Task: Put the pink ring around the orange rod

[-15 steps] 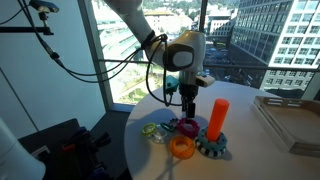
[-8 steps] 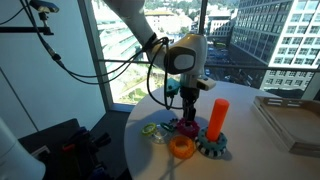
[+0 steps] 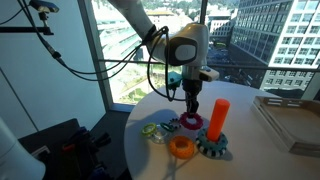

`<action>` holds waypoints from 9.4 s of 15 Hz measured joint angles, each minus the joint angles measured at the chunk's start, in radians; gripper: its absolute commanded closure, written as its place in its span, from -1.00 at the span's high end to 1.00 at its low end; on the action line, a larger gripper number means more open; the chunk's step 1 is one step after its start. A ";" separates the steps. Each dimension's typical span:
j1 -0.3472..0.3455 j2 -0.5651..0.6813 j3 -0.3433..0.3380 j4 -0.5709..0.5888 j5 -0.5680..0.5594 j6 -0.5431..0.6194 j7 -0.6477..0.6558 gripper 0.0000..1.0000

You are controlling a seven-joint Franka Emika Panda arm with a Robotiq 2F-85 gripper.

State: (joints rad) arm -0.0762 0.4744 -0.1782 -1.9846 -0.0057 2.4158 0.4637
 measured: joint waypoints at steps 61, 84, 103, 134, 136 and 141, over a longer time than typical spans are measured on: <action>-0.060 -0.195 -0.088 0.100 -0.138 -0.205 0.081 -0.79; -0.060 -0.112 -0.088 0.201 -0.134 -0.341 0.080 1.00; -0.058 -0.113 -0.075 0.234 -0.080 -0.317 0.078 1.00; -0.027 -0.150 -0.031 0.225 -0.043 -0.424 -0.058 1.00; -0.014 -0.177 -0.029 0.221 -0.077 -0.486 -0.061 1.00; 0.019 -0.285 -0.006 0.144 -0.159 -0.563 -0.061 1.00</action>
State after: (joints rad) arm -0.0573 0.1895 -0.1840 -1.8401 -0.1647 1.8530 0.4025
